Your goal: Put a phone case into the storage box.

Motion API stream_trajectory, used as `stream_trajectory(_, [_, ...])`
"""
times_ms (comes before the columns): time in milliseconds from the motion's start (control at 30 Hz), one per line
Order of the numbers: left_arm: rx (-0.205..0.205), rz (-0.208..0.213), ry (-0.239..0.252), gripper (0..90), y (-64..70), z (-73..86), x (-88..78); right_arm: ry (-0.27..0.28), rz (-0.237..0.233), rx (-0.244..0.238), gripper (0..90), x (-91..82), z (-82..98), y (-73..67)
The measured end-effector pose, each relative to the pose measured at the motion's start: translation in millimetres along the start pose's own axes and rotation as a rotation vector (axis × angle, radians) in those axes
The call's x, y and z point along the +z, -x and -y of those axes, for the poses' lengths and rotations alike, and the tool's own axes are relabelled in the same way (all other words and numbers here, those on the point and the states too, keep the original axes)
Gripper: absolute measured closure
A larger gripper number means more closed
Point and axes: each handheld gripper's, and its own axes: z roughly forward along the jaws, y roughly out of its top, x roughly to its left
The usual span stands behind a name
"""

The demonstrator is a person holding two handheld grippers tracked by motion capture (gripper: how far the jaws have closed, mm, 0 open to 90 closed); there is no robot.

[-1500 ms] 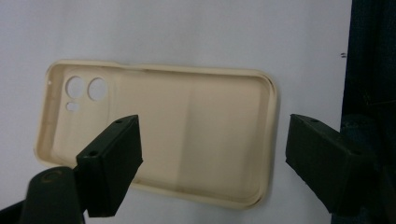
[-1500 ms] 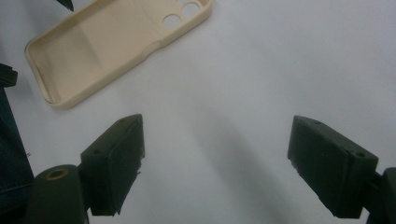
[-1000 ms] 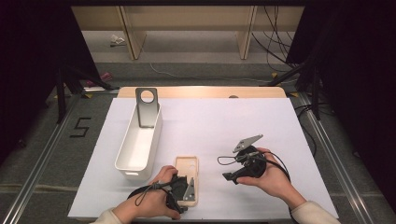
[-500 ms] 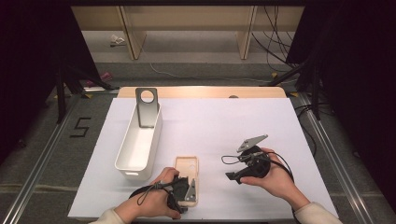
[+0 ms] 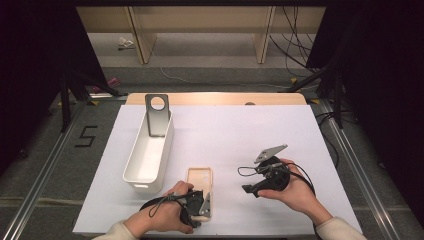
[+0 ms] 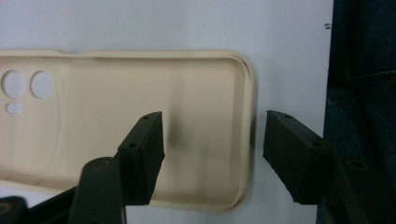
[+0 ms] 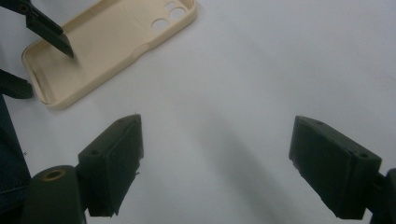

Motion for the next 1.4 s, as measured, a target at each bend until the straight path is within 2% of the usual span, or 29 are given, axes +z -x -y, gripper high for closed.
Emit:
stream_trajectory(33, [-0.005,0.006,-0.002,40.8,0.8,-0.4,0.2,0.000,0.000,0.000,18.5,0.1,0.0,0.1])
stream_trajectory(233, [0.029,0.028,-0.020,48.6,0.6,-3.4,-0.5,-0.006,-0.001,0.003,18.5,0.4,0.1,-0.7])
stream_trajectory(567, [0.028,0.075,-0.034,62.5,1.9,-5.6,-0.7,-0.006,-0.005,0.007,18.4,0.4,0.0,-1.0])
stream_trajectory(733, [0.041,0.066,-0.040,70.6,2.5,-6.2,-1.3,-0.006,-0.006,0.007,18.2,0.3,-0.1,-1.3])
stream_trajectory(867, [0.063,0.047,-0.043,73.4,2.9,-6.9,-1.1,-0.005,-0.009,0.003,18.2,0.7,0.1,-1.2])
stream_trajectory(1167, [0.089,0.034,-0.063,77.7,8.1,-8.7,-1.6,-0.005,-0.013,0.000,18.1,0.8,0.2,-1.2])
stream_trajectory(1267, [0.099,0.040,-0.069,83.3,9.6,-9.2,-2.4,-0.004,-0.014,-0.001,18.1,0.7,0.2,-1.3])
stream_trajectory(1333, [0.093,0.042,-0.070,84.8,10.5,-8.6,-2.7,-0.002,-0.014,-0.002,18.0,0.4,0.2,-1.4])
stream_trajectory(1400, [0.104,0.042,-0.074,86.1,10.1,-8.0,-3.4,0.000,-0.015,0.002,18.0,0.2,0.1,-1.7])
